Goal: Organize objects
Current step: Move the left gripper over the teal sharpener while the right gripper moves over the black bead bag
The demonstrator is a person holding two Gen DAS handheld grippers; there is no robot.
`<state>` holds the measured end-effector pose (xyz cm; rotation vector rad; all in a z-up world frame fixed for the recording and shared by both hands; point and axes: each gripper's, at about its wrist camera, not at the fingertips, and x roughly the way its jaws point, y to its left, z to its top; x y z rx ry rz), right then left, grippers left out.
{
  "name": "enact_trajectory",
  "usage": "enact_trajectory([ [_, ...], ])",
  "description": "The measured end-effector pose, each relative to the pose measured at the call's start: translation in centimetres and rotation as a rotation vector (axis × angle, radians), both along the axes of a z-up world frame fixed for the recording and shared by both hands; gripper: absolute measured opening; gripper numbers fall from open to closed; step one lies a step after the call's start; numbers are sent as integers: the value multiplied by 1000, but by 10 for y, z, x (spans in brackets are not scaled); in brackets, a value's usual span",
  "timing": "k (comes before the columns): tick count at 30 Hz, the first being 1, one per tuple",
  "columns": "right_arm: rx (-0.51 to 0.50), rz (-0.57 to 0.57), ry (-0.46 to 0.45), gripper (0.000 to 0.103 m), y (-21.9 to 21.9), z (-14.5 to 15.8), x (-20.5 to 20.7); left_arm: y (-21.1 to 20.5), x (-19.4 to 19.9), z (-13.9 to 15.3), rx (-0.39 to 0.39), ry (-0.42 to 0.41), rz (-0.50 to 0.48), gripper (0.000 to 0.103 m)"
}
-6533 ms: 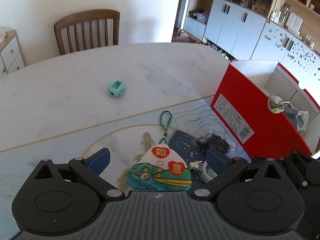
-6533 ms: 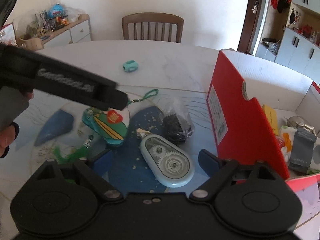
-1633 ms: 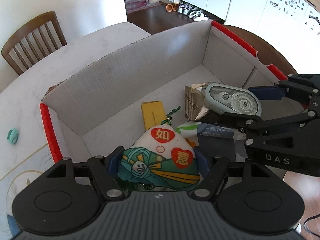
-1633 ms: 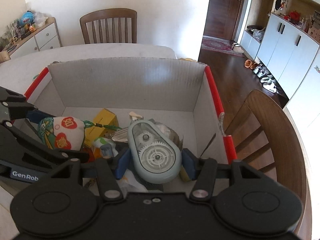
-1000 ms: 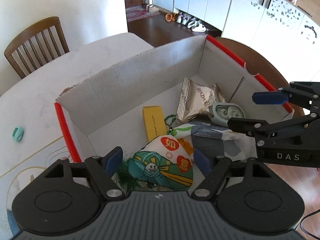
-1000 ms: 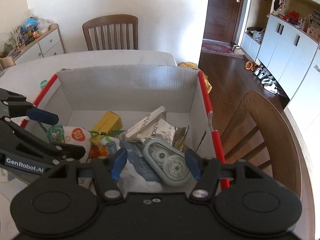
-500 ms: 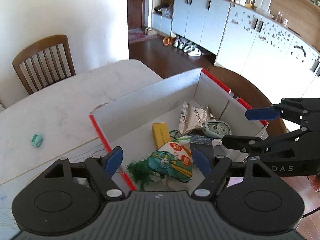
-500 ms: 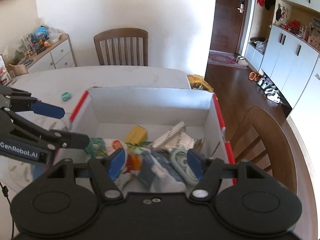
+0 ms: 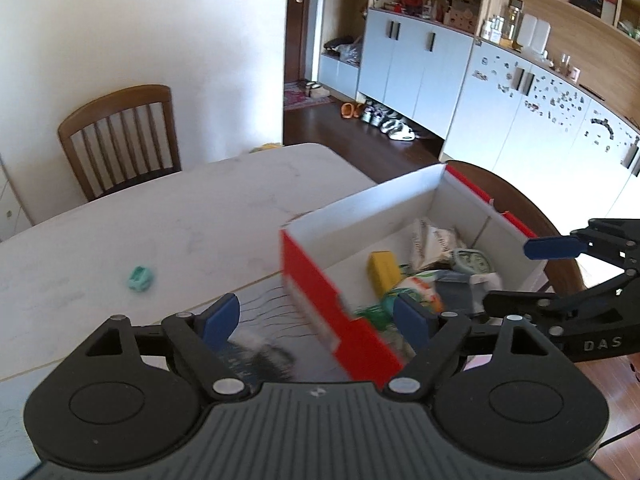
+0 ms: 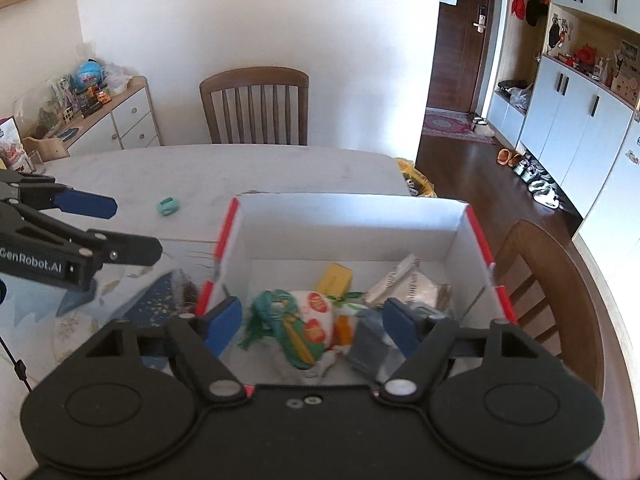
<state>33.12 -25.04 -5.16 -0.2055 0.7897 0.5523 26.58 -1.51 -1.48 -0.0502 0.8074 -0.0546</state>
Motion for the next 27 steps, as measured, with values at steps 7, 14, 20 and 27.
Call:
enact_trajectory([
  [7, -2, -8, 6, 86, 37, -4, -18, 52, -19, -9, -1, 8, 20, 85],
  [14, 2, -42, -1, 92, 68, -9, -38, 98, -32, -21, 4, 24, 46, 87],
  [20, 12, -44, -13, 94, 103, -15, -55, 131, -35, -30, 13, 27, 57, 97],
  [27, 18, -32, -18, 94, 144, -28, -64, 162, -21, -44, 14, 20, 79, 101],
])
